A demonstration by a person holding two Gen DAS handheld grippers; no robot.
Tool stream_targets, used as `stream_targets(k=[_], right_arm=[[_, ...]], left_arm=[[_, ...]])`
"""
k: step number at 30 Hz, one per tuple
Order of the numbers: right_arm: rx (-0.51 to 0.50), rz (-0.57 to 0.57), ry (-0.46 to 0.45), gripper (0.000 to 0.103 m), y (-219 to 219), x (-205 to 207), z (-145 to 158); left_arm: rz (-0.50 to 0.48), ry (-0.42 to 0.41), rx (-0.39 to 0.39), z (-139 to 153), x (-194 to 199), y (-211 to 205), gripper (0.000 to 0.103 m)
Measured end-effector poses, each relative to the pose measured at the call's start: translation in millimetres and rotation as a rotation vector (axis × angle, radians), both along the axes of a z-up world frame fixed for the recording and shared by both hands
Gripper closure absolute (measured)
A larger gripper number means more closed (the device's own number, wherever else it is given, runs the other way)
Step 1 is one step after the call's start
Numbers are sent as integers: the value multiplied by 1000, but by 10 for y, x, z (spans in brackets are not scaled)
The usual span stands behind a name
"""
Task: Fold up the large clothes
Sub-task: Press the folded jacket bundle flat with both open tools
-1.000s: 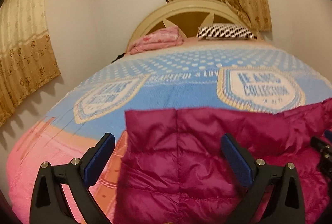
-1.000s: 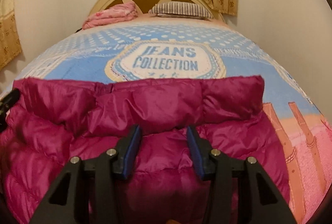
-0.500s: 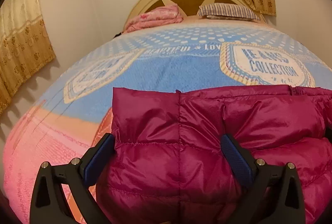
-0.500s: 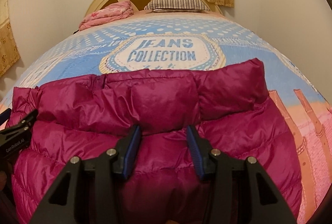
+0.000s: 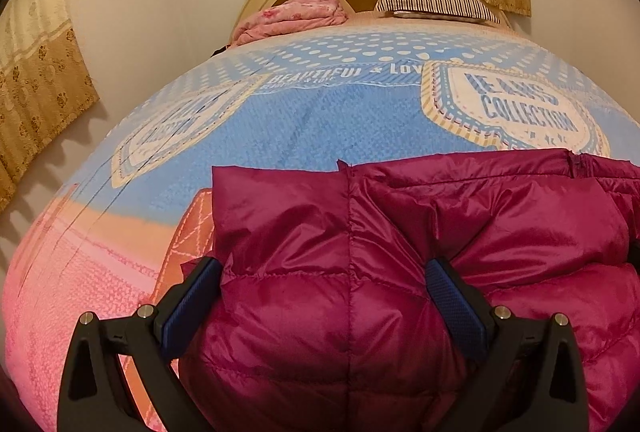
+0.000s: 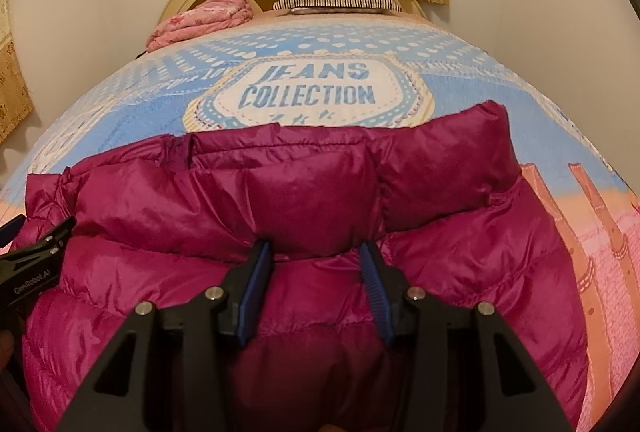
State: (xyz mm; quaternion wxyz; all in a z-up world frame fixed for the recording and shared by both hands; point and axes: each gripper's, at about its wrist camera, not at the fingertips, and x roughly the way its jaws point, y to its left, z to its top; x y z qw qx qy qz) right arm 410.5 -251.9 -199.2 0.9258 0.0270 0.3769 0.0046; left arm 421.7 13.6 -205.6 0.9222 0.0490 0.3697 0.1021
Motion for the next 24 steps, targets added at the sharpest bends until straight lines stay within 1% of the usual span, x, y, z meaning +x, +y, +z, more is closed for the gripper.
stream_targets(k=[6, 15, 24], right_arm=[[7, 0, 22, 54, -13, 35, -34], [-23, -1, 48, 53, 27, 66, -65], [-63, -3, 67, 53, 81, 90, -90]], left_arm=[[-7, 24, -12, -34, 33, 6, 1], [-14, 59, -17, -79, 84, 1, 1], [-15, 72, -11, -99, 101, -2, 1]])
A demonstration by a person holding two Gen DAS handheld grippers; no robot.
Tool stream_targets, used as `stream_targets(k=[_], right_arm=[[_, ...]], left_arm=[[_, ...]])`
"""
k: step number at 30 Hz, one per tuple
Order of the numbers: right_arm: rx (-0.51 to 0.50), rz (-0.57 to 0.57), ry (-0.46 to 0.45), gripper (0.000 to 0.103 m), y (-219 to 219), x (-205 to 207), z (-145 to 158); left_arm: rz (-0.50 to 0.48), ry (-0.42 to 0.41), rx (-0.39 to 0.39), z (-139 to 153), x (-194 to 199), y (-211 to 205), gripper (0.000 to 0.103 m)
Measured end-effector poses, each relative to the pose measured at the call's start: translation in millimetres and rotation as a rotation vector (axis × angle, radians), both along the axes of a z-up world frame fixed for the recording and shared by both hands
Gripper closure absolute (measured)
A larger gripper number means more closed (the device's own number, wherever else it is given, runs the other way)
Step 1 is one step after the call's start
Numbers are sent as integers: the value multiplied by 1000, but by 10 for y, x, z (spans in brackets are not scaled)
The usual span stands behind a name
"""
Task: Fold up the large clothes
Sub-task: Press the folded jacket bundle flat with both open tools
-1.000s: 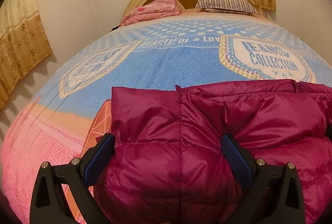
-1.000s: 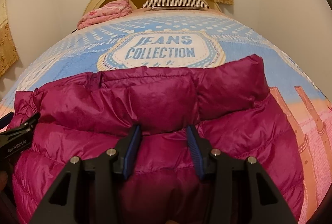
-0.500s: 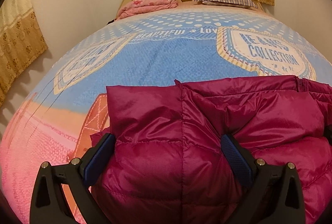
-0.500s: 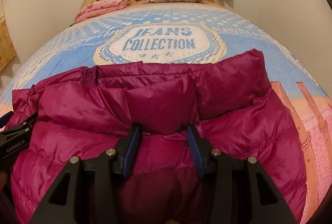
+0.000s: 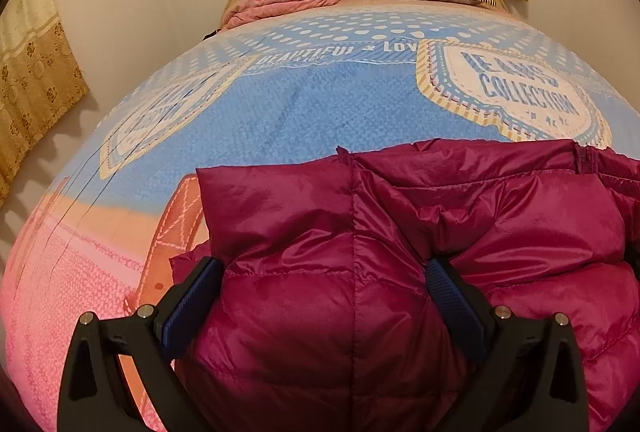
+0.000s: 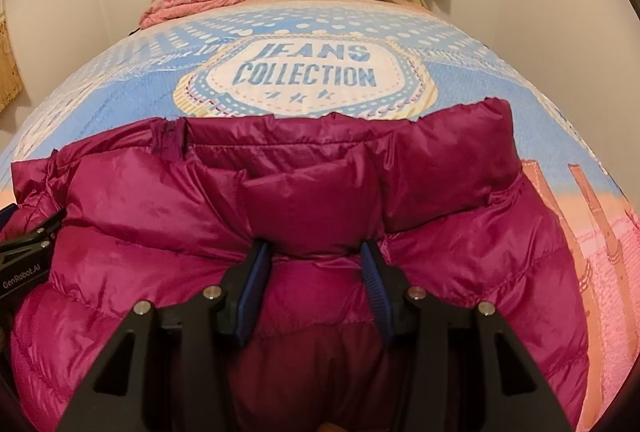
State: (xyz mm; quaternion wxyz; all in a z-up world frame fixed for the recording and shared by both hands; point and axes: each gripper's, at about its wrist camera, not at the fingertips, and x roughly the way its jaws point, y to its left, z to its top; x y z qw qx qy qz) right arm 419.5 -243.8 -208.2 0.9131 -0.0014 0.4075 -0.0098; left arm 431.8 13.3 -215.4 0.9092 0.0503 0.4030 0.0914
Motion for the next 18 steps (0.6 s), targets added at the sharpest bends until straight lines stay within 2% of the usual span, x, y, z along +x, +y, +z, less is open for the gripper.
stream_targets(k=[13, 15, 18], right_arm=[[-37, 3, 14, 53, 41, 18, 23], [-33, -11, 15, 53, 36, -11, 123], [26, -3, -50, 52, 116, -197, 376]], left_arm=[[4, 3, 26, -19, 14, -28, 1], [5, 1, 30, -17, 12, -35, 1], [6, -3, 32, -15, 7, -38, 1]])
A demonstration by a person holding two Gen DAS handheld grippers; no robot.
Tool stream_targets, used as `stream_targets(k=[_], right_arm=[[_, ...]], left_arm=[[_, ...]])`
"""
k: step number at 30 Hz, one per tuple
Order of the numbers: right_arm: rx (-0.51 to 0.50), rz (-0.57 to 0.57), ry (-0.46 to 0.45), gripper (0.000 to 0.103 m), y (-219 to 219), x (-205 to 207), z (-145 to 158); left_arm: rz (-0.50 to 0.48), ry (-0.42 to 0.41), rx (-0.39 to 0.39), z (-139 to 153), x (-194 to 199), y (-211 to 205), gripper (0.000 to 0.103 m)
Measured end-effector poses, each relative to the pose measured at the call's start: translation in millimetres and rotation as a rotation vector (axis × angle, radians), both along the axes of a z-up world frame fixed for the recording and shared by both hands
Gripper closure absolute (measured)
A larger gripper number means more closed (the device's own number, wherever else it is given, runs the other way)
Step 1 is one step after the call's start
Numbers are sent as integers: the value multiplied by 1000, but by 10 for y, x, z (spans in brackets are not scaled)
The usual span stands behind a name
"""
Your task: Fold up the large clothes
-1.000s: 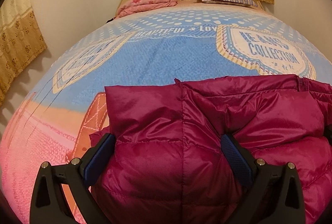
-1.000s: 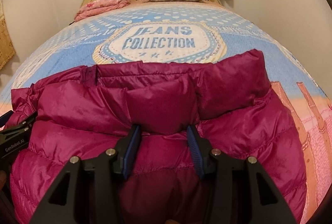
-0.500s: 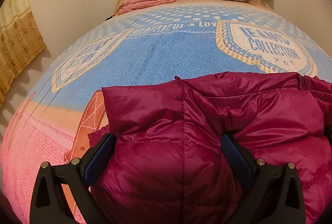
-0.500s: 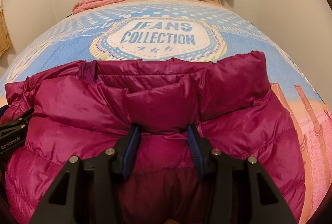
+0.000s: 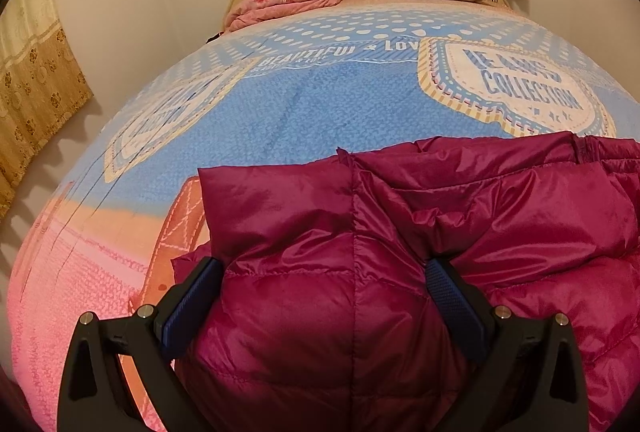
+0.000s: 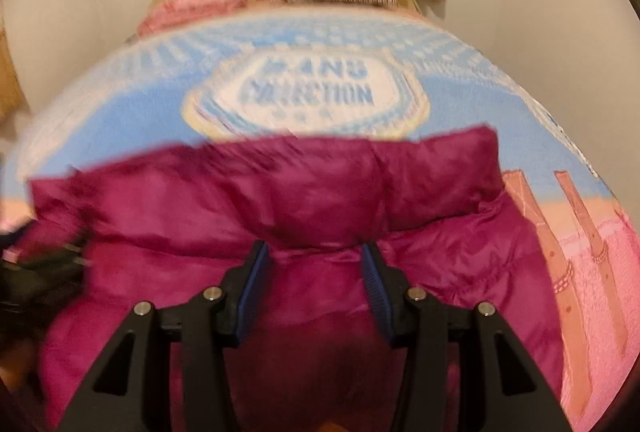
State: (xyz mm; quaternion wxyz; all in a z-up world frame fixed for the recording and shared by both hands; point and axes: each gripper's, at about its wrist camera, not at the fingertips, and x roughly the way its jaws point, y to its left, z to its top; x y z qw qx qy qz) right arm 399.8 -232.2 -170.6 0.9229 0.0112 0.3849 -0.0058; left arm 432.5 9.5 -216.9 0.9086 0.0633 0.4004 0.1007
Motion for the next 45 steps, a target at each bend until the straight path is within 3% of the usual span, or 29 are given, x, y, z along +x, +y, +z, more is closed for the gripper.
stream_targets(k=[2, 8, 15, 17, 22, 24, 26, 28, 32, 37, 40, 41, 44, 45], right_arm=[[-17, 48, -25, 42, 177, -99, 79], [-76, 81, 17, 43, 380, -84, -246], [-135, 79, 30, 43, 431, -18, -368], [-132, 81, 31, 43, 431, -50, -360], [-149, 122, 18, 41, 457, -161, -263], [-156, 134, -25, 37, 438, -399, -147], [-134, 136, -45, 25, 401, -612, -73], [-110, 158, -76, 24, 385, -866, -16], [-134, 171, -71, 24, 427, -1095, -142], [-164, 162, -49, 24, 450, -1065, -327], [-171, 164, -35, 23, 459, -1031, -354], [-173, 164, -33, 23, 461, -1023, -364], [-186, 161, -36, 23, 487, -1032, -385], [-189, 161, -36, 23, 497, -1031, -387]], left_arm=[[0, -3, -3, 4, -6, 6, 1], [2, -9, -43, 20, -15, 52, 1], [6, 8, -57, 40, -50, 67, 1], [13, 21, -92, 116, -202, 130, 1], [24, -34, -129, 334, -948, 322, 1], [52, -49, -147, 360, -1270, 448, 1], [85, -59, -169, 333, -1533, 560, 1], [127, -58, -189, 273, -1731, 640, 1], [182, -63, -291, 166, -1953, 703, 1], [152, -72, -326, 153, -2011, 551, 1], [130, -82, -394, 156, -1972, 504, 1], [125, -74, -417, 142, -1944, 500, 2], [97, -50, -508, 86, -1870, 459, 35], [94, -53, -506, 92, -1866, 441, 36]])
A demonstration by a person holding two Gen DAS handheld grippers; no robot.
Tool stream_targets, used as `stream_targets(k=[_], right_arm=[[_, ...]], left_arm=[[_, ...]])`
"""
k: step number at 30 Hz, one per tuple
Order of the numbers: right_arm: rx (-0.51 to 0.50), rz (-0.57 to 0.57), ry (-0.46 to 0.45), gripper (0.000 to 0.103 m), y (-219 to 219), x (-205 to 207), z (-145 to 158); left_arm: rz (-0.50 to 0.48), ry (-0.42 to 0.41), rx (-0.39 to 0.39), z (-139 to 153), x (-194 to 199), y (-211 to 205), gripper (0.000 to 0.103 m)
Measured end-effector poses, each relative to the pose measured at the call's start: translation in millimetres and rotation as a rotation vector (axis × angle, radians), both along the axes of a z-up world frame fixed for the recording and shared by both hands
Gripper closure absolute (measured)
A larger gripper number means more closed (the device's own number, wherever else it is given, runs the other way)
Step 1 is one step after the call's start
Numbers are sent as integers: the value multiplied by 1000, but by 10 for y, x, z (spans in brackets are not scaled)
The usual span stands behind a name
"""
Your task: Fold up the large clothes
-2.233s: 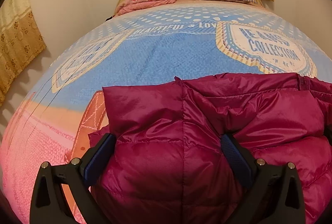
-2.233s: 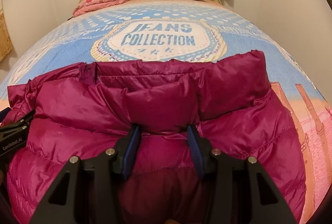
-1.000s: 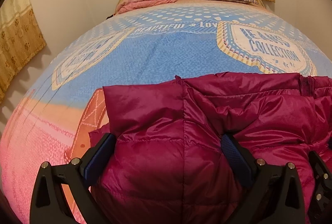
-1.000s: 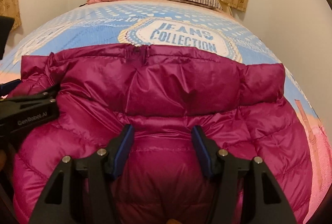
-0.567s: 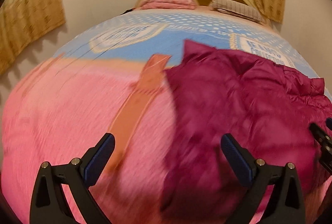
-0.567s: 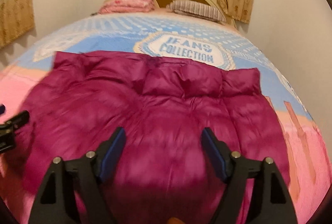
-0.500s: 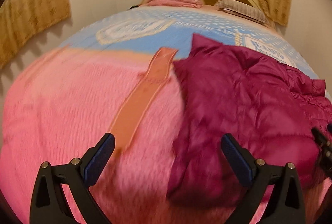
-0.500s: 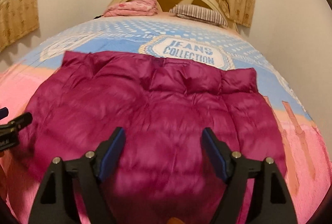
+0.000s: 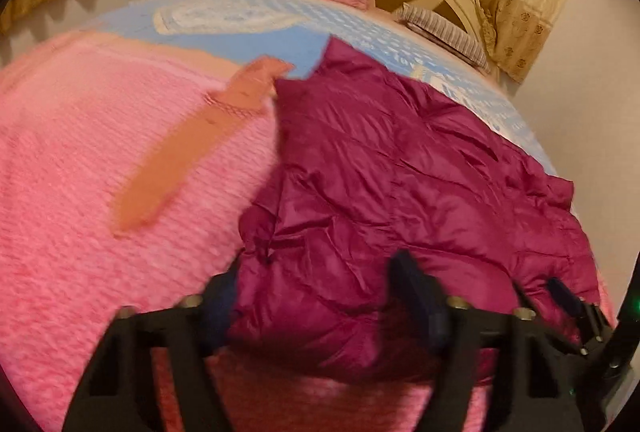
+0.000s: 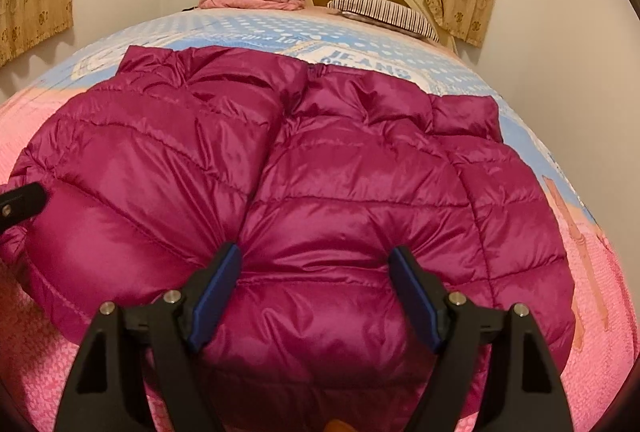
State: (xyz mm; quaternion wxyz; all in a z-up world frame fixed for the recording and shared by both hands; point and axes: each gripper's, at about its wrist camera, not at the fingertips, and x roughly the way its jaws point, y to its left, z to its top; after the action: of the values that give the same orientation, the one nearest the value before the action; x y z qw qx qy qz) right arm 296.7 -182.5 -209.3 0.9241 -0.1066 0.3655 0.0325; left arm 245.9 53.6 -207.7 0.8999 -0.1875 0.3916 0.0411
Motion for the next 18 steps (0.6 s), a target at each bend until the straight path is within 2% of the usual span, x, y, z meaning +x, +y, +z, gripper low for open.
stream_targets(k=[1, 4, 5, 6, 8, 10, 16, 18], right_arm=[[1, 0, 0, 23, 1, 1, -4], [14, 0, 0, 23, -10, 9, -21], [15, 0, 0, 23, -12, 7, -23], [14, 0, -1, 23, -21, -3, -24], [-5, -3, -5, 23, 15, -10, -23], [-23, -10, -9, 23, 48, -22, -20], [-34, -31, -5, 24, 166, -46, -3], [-16, -19, 2, 24, 274, -63, 0]], left_arm=[[-6, -11, 7, 10, 0, -25, 38], [-19, -25, -4, 19, 4, -35, 59], [-25, -30, 8, 24, 8, -43, 78], [-36, -35, 25, 39, 14, -56, 85], [-52, -59, 95, 107, 10, -134, 93], [-60, -89, 146, 183, -31, -177, 95], [-52, -158, 114, 453, -237, 74, 97], [-29, -171, 131, 575, -351, 180, 97]])
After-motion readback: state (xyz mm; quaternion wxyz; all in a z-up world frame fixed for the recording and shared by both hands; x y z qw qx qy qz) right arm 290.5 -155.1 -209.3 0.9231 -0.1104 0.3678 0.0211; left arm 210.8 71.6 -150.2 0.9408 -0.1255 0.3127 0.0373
